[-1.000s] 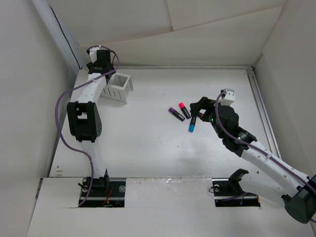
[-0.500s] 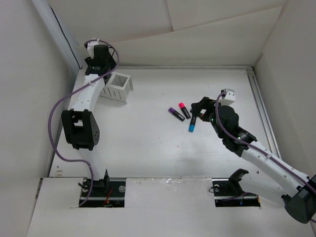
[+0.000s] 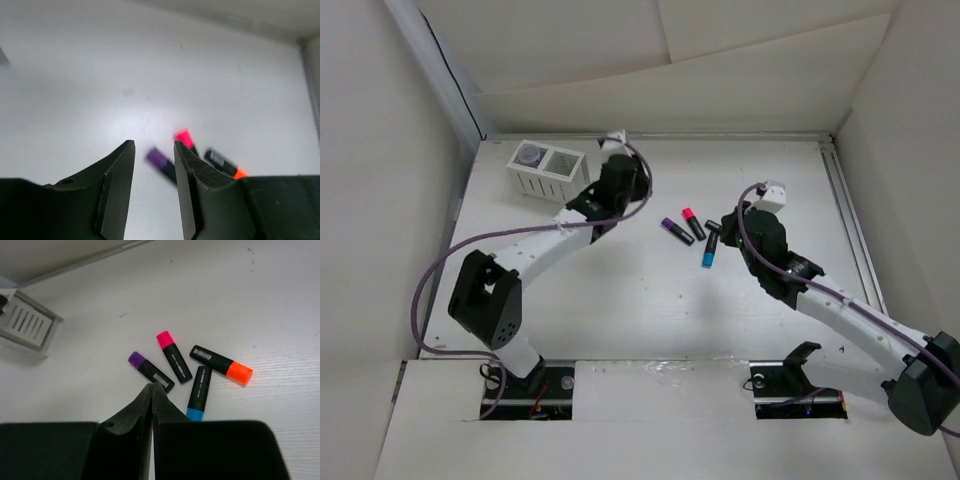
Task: Sort the stationery into containers
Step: Pick up the pen from the center of the board.
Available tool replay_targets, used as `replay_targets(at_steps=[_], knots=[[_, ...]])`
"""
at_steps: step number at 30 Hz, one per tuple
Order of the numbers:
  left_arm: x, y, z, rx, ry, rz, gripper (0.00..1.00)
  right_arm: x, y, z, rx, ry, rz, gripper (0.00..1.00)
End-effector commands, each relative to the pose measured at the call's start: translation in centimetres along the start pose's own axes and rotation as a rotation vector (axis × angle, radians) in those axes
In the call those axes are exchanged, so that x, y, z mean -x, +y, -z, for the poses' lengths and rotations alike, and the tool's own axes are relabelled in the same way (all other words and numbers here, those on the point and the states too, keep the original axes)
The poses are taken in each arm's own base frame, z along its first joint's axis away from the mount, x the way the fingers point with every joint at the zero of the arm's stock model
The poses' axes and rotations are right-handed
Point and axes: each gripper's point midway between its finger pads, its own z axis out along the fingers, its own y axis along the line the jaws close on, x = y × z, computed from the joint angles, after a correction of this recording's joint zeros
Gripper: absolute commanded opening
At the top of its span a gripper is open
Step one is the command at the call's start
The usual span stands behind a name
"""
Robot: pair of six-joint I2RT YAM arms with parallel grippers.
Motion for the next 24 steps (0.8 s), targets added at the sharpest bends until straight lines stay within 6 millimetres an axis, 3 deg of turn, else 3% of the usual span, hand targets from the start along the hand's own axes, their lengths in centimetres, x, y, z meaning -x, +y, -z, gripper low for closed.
replay_targets(at_steps=[1,4,5,7,8,9,10,12,13,17,24], knots=[[-4.9,-1.5,0.8,-0.073,0.053,0.053,0.33,0.9,0.8,-0.6,-0.003,-0.032,-0.008,0.08],[-9.0,-2.9,0.6,-0.119,0.127,0.077,0.34,0.8,0.3,-0.9,-0.038,-0.035,-0.008,0.21],[-10.5,-2.1,-0.3,-0.053,0.133,0.047,0.35,1.3,-0.1,-1.0,-0.058,-0.044,-0.01,0.25],[-12.7,-3.6,-0.3,-0.03,0.165,0.009,0.39,1.3,-0.1,-1.0,-0.059,-0.044,-0.01,0.41],[-13.4,-3.9,-0.6,-0.01,0.169,0.014,0.43,1.6,0.0,-0.8,-0.054,-0.052,-0.015,0.46],[-16.0,-4.3,-1.0,-0.003,0.212,-0.009,0.45,1.4,-0.6,-0.9,-0.067,-0.049,-0.013,0.5],[-16.8,-4.4,-1.3,0.01,0.224,-0.016,0.45,1.9,-0.8,-0.8,-0.071,-0.06,-0.021,0.55],[-17.3,-4.7,-2.2,0.032,0.225,0.026,0.46,2.0,-1.0,-0.9,-0.071,-0.059,-0.024,0.56],[-18.7,-4.0,-2.8,0.054,0.246,0.024,0.46,1.5,-1.1,-0.9,-0.068,-0.047,-0.02,0.56],[-20.2,-3.2,-3.4,0.091,0.258,0.044,0.5,2.0,-0.9,-0.7,-0.05,-0.054,-0.031,0.58],[-20.6,-3.9,-4.8,0.101,0.249,0.077,0.55,2.2,-0.4,-0.1,-0.013,-0.054,-0.05,0.61]])
